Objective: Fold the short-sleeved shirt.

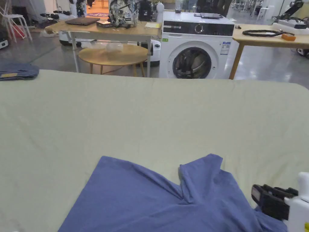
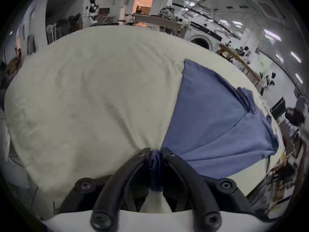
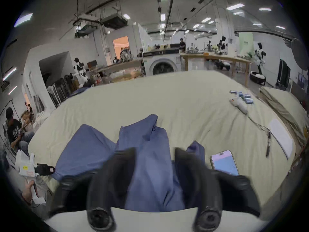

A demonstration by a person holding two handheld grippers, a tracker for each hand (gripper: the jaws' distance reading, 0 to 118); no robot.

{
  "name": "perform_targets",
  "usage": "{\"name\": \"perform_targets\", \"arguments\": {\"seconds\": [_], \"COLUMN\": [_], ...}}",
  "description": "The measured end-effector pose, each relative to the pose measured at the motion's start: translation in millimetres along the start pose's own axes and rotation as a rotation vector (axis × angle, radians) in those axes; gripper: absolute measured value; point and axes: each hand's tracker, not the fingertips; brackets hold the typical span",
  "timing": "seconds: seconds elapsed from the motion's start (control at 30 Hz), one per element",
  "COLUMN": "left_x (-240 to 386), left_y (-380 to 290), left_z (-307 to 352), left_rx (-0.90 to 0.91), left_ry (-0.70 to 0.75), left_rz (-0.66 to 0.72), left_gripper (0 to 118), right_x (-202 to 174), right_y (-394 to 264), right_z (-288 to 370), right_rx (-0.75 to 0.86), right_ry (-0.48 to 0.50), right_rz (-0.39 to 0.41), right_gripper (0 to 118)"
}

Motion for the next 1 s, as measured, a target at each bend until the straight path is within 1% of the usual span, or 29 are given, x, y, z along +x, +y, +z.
{"name": "perform_targets", "arguments": {"seconds": [0.07,0.1,0.17,0.2,0.23,0.3,0.33,0.37,0.4,0.43,0.47,0.5,0.53,0.63,0.67,0.73,0.77,0.83,0.9,0.93,0.97,1.0], "left_x": [1,-12,-16,-18,-21,-29,-31,-25,-24,-23,-22,-16,-14,-15,-16,-16,-33,-26,-3,4,10,15], "left_y": [-1,0,0,0,0,0,0,-2,-3,-3,-4,-5,-5,0,1,6,8,30,58,73,88,105], "left_z": [1,-3,-3,-4,-5,-5,-5,-1,-2,-2,-3,-1,-1,4,10,26,26,55,83,97,107,117], "left_rx": [0.004,0.006,0.009,0.008,0.006,0.009,0.011,0.013,0.009,0.009,0.012,0.016,0.016,0.016,0.051,0.118,0.163,0.279,0.346,0.391,0.428,0.454], "left_ry": [0.006,0.007,0.0,-0.01,-0.019,-0.042,-0.05,-0.055,-0.066,-0.066,-0.063,-0.058,-0.054,-0.064,-0.094,-0.121,-0.138,-0.206,-0.208,-0.223,-0.244,-0.267], "left_rz": [-0.005,-0.002,0.018,0.035,0.052,0.096,0.109,0.118,0.131,0.131,0.125,0.117,0.113,0.111,0.145,0.165,0.167,0.168,0.128,0.101,0.083,0.067], "left_gripper": [7,7,7,7,7,7,7,7,7,7,7,7,7,7,6,6,6,6,6,6,6,6], "right_x": [12,17,26,31,34,35,34,32,25,20,16,12,12,14,14,12,8,7,4,3,4,-4], "right_y": [20,32,45,50,50,41,36,28,24,25,22,23,24,34,39,53,61,85,102,117,130,142], "right_z": [-42,-68,-112,-138,-158,-192,-203,-209,-206,-199,-193,-190,-185,-164,-153,-127,-109,-77,-52,-35,-18,7], "right_rx": [-0.07,-0.14,-0.238,-0.312,-0.345,-0.426,-0.456,-0.48,-0.437,-0.393,-0.374,-0.374,-0.37,-0.334,-0.316,-0.249,-0.207,-0.097,-0.031,0.011,0.057,0.107], "right_ry": [0.009,0.006,0.011,0.007,0.0,-0.053,-0.046,-0.028,-0.082,-0.078,-0.076,-0.097,-0.101,-0.078,-0.075,-0.022,-0.011,0.005,0.009,0.012,0.029,0.043], "right_rz": [0.006,-0.008,-0.049,-0.066,-0.087,-0.113,-0.12,-0.13,-0.091,-0.051,-0.023,0.014,0.024,0.002,0.005,0.026,0.052,0.102,0.125,0.129,0.116,0.097], "right_gripper": [59,59,59,58,53,35,34,30,16,8,6,5,4,2,2,2,2,2,2,2,2,2]}}
